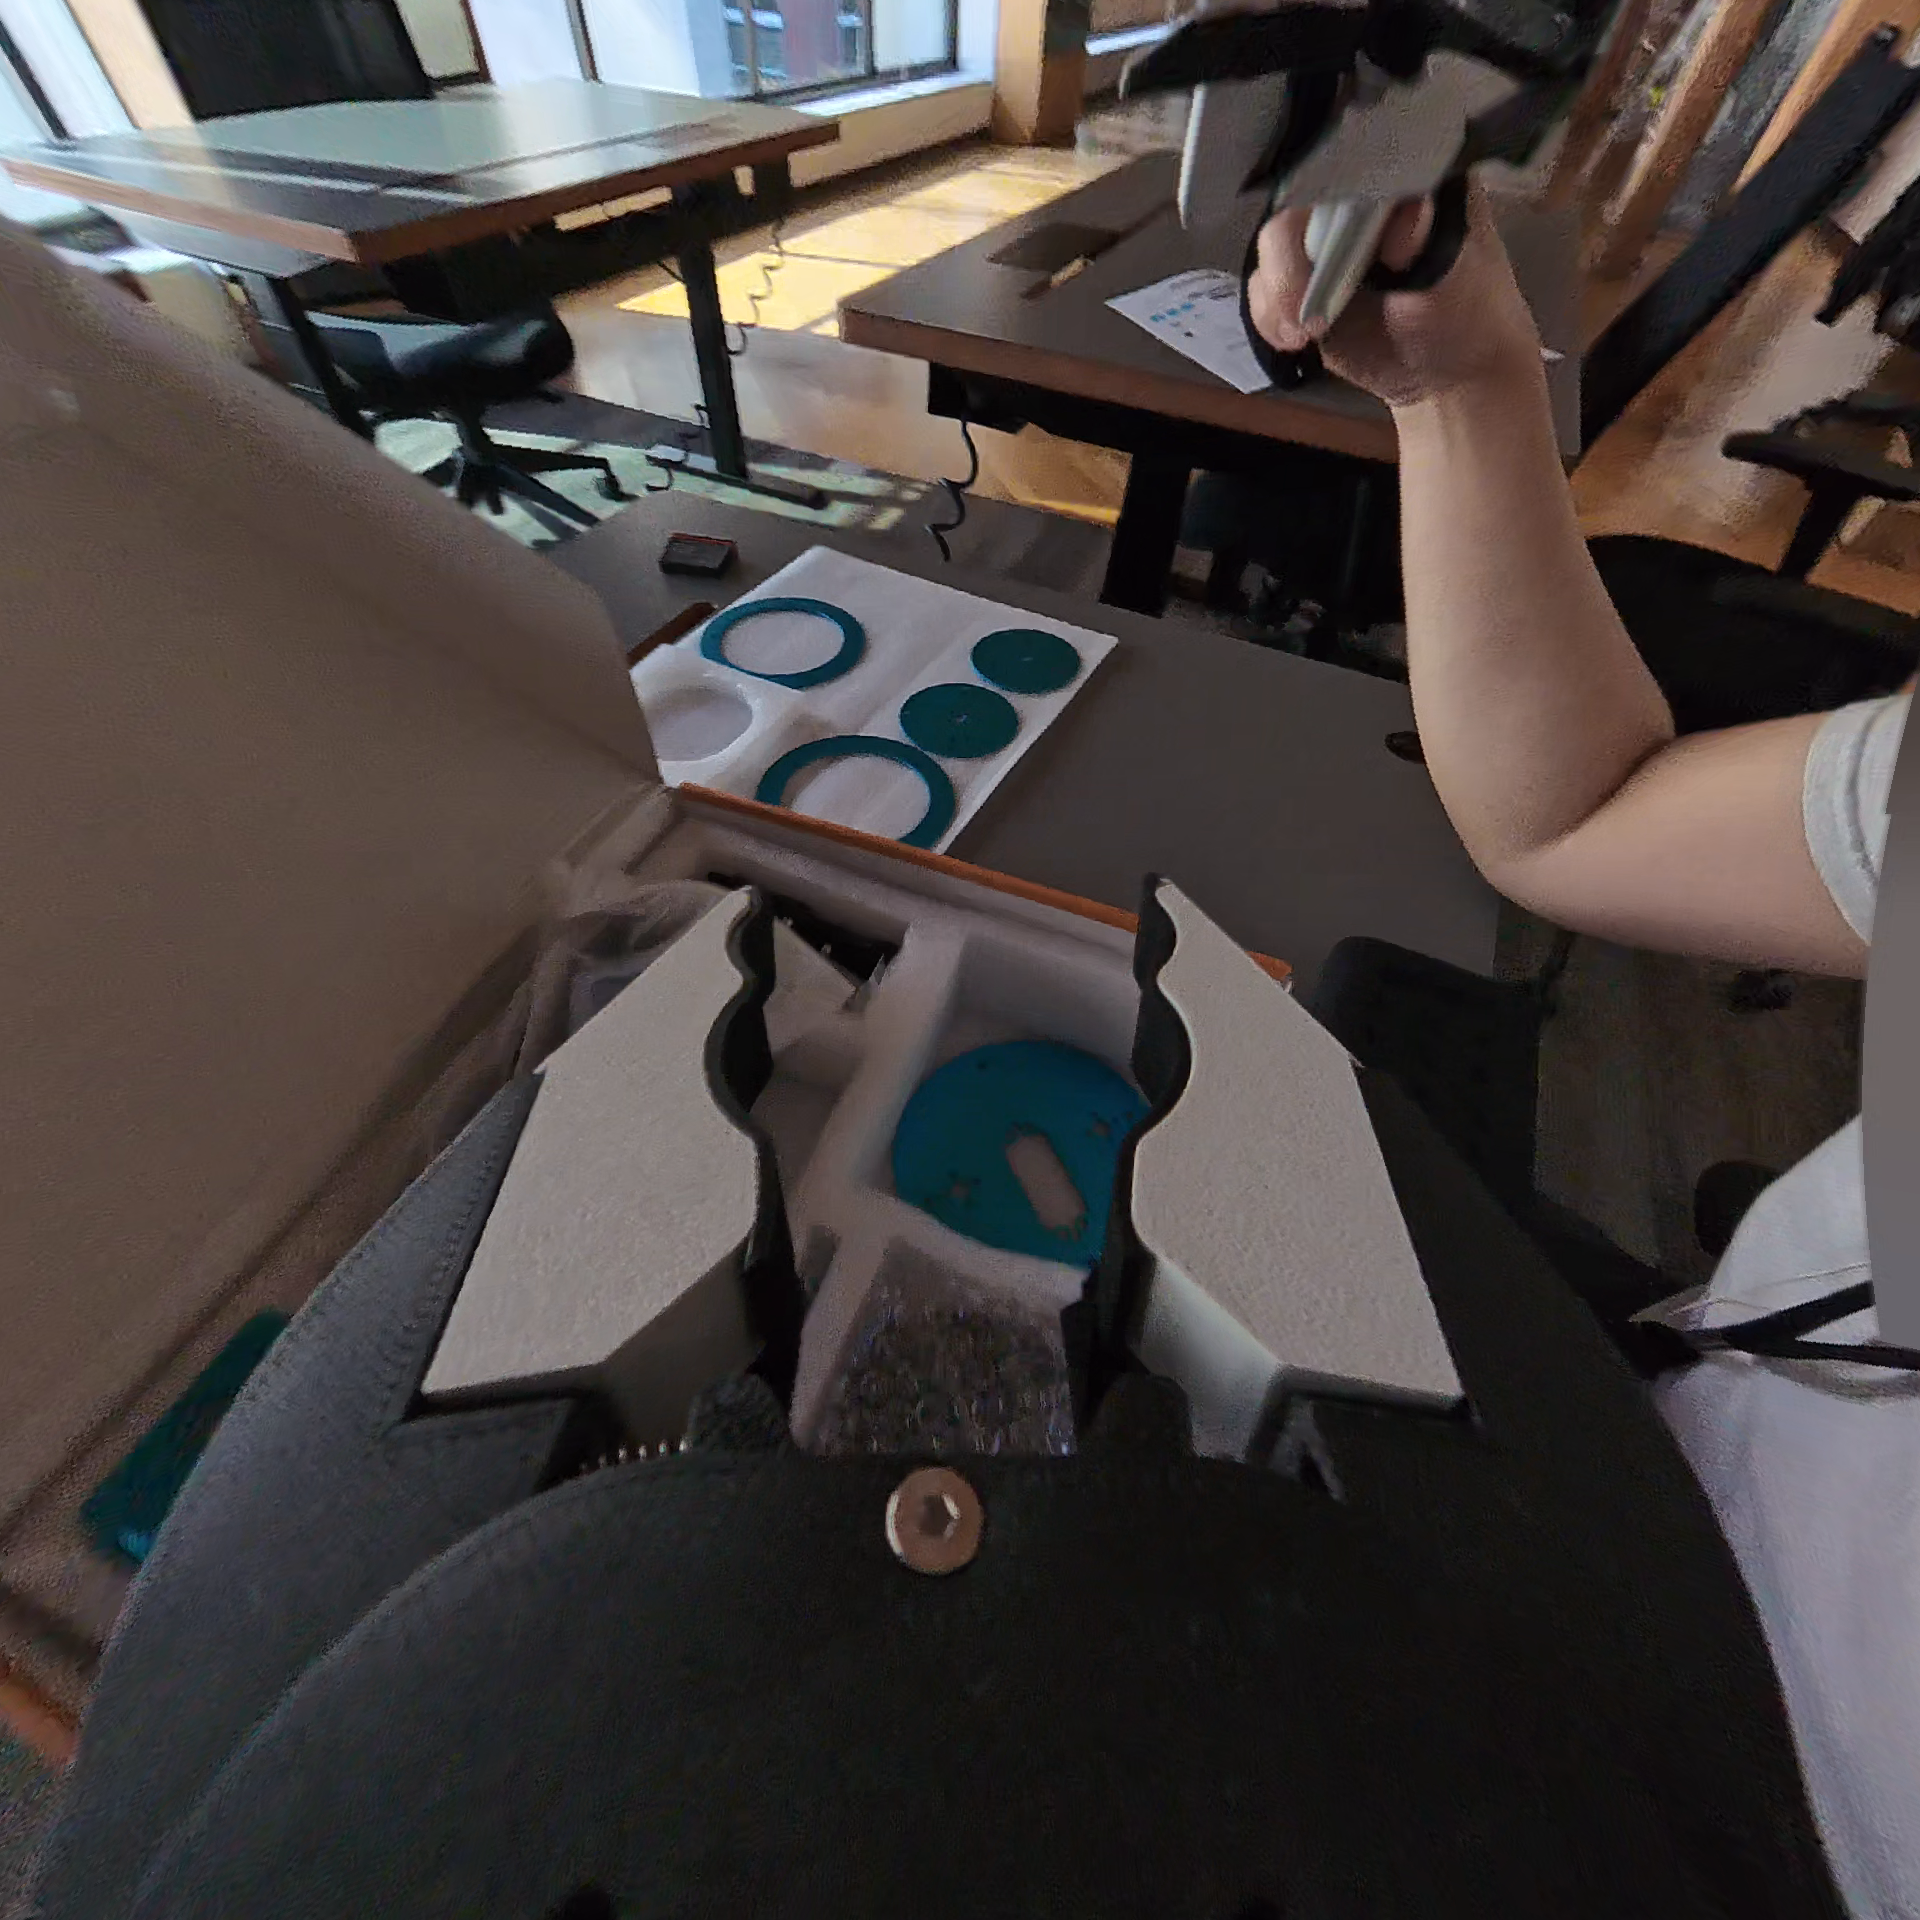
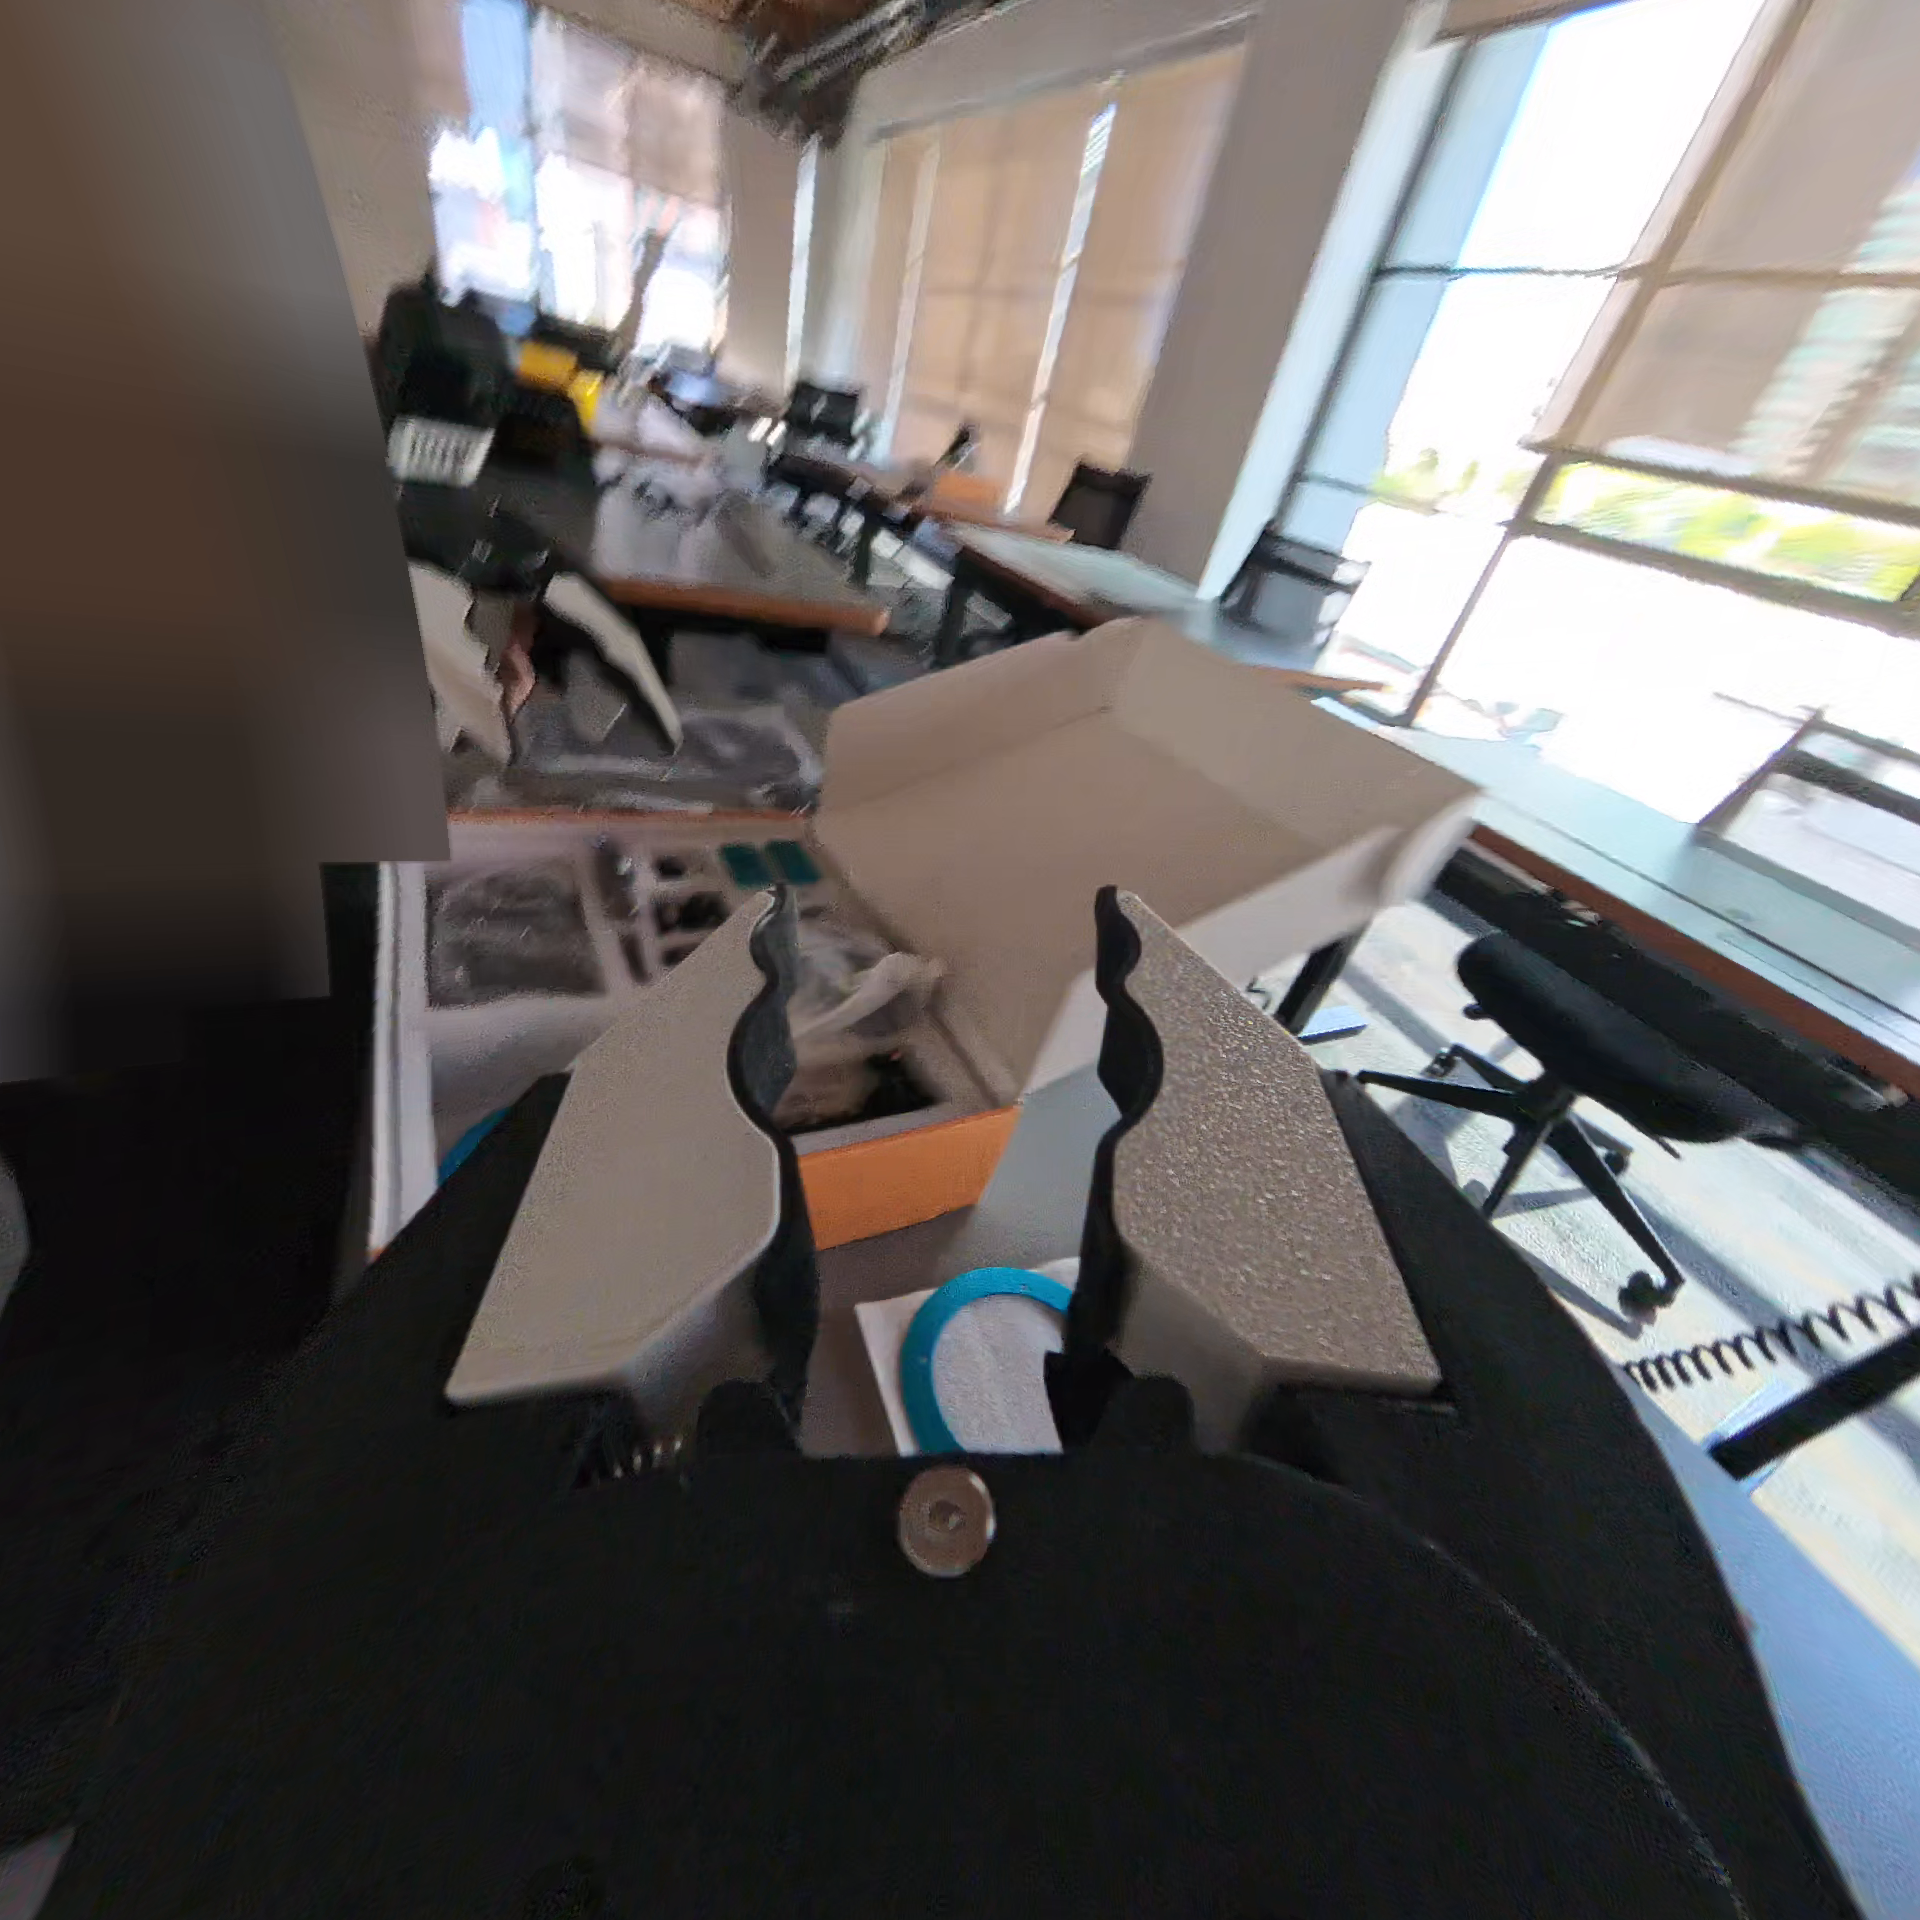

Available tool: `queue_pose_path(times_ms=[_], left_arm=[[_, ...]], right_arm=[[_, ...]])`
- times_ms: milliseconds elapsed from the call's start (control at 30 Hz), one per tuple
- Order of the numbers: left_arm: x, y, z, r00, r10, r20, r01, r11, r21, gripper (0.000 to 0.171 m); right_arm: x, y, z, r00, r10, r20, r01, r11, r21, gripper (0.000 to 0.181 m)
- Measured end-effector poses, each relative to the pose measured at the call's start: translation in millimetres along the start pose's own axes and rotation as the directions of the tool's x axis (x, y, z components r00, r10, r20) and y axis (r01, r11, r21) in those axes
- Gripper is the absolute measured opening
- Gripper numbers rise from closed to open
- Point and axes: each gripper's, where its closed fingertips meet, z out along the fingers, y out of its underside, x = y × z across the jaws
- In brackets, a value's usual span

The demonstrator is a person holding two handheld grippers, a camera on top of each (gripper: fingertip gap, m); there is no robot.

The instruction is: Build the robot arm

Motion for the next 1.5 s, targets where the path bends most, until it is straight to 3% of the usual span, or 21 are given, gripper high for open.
queue_pose_path(times_ms=[67, 100, 200, 300, 433, 567, 733, 1167, 1500], left_arm=[[0.6, 12.3, -35.3, 0.998, -0.037, 0.058, 0.035, 0.999, 0.039, 0.069], [0.8, 18.0, -52.8, 0.995, -0.062, 0.081, 0.058, 0.997, 0.054, 0.070], [5.6, 32.2, -101.5, 0.987, -0.105, 0.122, 0.093, 0.990, 0.104, 0.074], [2.9, 44.2, -145.8, 0.969, -0.119, 0.215, 0.096, 0.989, 0.116, 0.076], [1.8, 48.9, -197.0, 0.939, -0.120, 0.322, 0.077, 0.987, 0.143, 0.076], [1.2, 51.8, -226.2, 0.915, -0.130, 0.381, 0.074, 0.985, 0.158, 0.076], [-0.6, 49.0, -238.6, 0.908, -0.120, 0.402, 0.052, 0.983, 0.177, 0.075], [1.5, 54.6, -222.3, 0.927, -0.122, 0.356, 0.069, 0.985, 0.158, 0.074], [12.4, 55.3, -199.0, 0.948, -0.095, 0.303, 0.068, 0.993, 0.099, 0.075]], right_arm=[[-59.2, 19.6, 61.9, 0.966, -0.180, 0.185, 0.206, 0.969, -0.137, 0.054], [-92.7, 39.0, 90.6, 0.915, -0.255, 0.313, 0.322, 0.929, -0.184, 0.047], [-168.8, 111.5, 150.0, 0.738, -0.290, 0.609, 0.545, 0.789, -0.285, 0.047], [-186.6, 170.9, 176.7, 0.629, -0.279, 0.726, 0.678, 0.654, -0.336, 0.043], [-194.1, 216.7, 181.0, 0.512, -0.285, 0.810, 0.799, 0.504, -0.328, 0.044], [-204.1, 235.5, 179.5, 0.438, -0.293, 0.850, 0.852, 0.435, -0.289, 0.043], [-208.5, 251.8, 175.5, 0.377, -0.302, 0.876, 0.893, 0.368, -0.258, 0.034], [-211.6, 253.5, 172.1, 0.300, -0.439, 0.847, 0.935, 0.313, -0.169, 0.013], [-210.2, 243.8, 170.1, 0.293, -0.507, 0.810, 0.941, 0.302, -0.152, 0.006]])
